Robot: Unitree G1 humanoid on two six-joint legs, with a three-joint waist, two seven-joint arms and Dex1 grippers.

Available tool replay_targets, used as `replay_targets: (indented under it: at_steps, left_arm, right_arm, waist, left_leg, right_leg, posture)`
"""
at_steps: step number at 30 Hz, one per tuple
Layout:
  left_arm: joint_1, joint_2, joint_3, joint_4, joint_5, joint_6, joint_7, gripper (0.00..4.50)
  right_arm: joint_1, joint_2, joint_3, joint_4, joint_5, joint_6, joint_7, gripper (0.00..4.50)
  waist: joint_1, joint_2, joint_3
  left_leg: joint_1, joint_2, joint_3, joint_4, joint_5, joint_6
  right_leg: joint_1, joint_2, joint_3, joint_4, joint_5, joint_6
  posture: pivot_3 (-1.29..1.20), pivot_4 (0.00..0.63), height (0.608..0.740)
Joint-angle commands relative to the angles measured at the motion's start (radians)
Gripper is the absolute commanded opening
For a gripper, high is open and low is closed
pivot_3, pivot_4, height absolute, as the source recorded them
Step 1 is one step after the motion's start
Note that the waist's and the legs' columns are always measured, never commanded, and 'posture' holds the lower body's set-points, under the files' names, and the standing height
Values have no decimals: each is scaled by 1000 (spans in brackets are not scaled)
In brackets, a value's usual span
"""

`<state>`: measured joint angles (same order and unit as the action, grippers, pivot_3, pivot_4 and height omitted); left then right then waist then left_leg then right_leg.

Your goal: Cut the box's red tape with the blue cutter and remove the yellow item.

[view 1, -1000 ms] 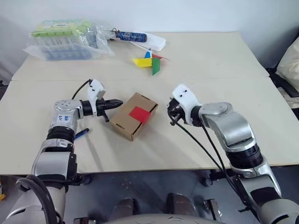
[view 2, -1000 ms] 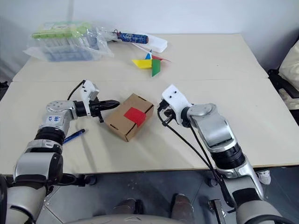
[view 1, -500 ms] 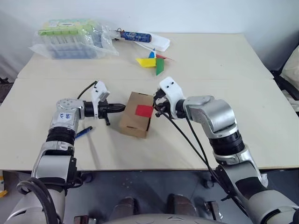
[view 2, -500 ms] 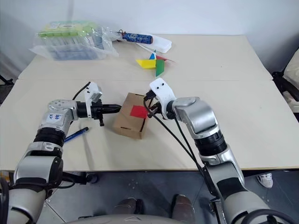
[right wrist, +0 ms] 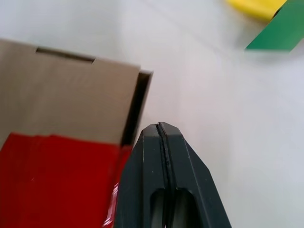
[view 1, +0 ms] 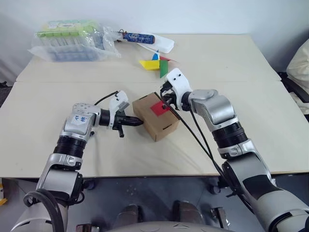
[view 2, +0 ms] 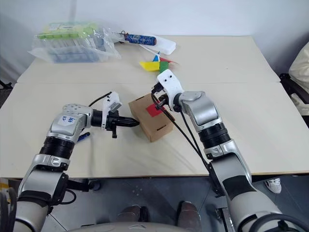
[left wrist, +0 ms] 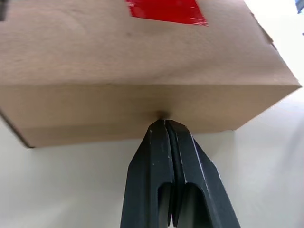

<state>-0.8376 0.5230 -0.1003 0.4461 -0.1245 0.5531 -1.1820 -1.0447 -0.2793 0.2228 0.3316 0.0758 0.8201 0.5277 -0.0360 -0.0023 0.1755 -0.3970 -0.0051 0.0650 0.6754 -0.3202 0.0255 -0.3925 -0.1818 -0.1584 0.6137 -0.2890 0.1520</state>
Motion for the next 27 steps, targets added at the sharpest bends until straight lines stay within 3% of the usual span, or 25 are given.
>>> replay_targets:
  at_steps: [1,6,15,19,27]
  left_arm:
    - [-2,64,56,-21,-28,6,19,18]
    - [-28,139,107,84,-22,-74,60,18]
    - [-192,40,152,480,-8,-436,164,18]
    - [-262,-74,145,667,26,-631,247,18]
    - [-337,-151,142,817,76,-712,305,18]
  right_arm:
    - [-5,-61,-52,-117,-10,14,-11,0]
    - [63,-168,-88,-365,15,222,1,0]
    - [227,-390,-36,-839,169,742,60,0]
    - [354,-322,-61,-917,248,794,-4,0]
    - [381,-200,-91,-860,299,794,-159,0]
  waist:
    - [0,0,0]
    - [7,0,0]
    - [33,-1,0]
    - [42,-3,-1]
    - [31,-6,1]
  left_leg:
    - [0,0,0,0,0,0]
    - [-1,0,-1,0,0,0]
    - [-7,-1,-1,7,0,1]
    - [-7,-1,-2,7,0,1]
    - [-7,-1,0,7,0,1]
  right_leg:
    - [0,0,0,0,0,0]
    - [-1,0,0,0,0,0]
    - [-1,0,0,-2,0,0]
    - [0,0,-1,-2,0,0]
    - [-2,0,0,-1,0,0]
  posture:
    - [0,150,740]
    - [0,150,740]
    - [0,150,740]
    - [0,150,740]
    - [0,150,740]
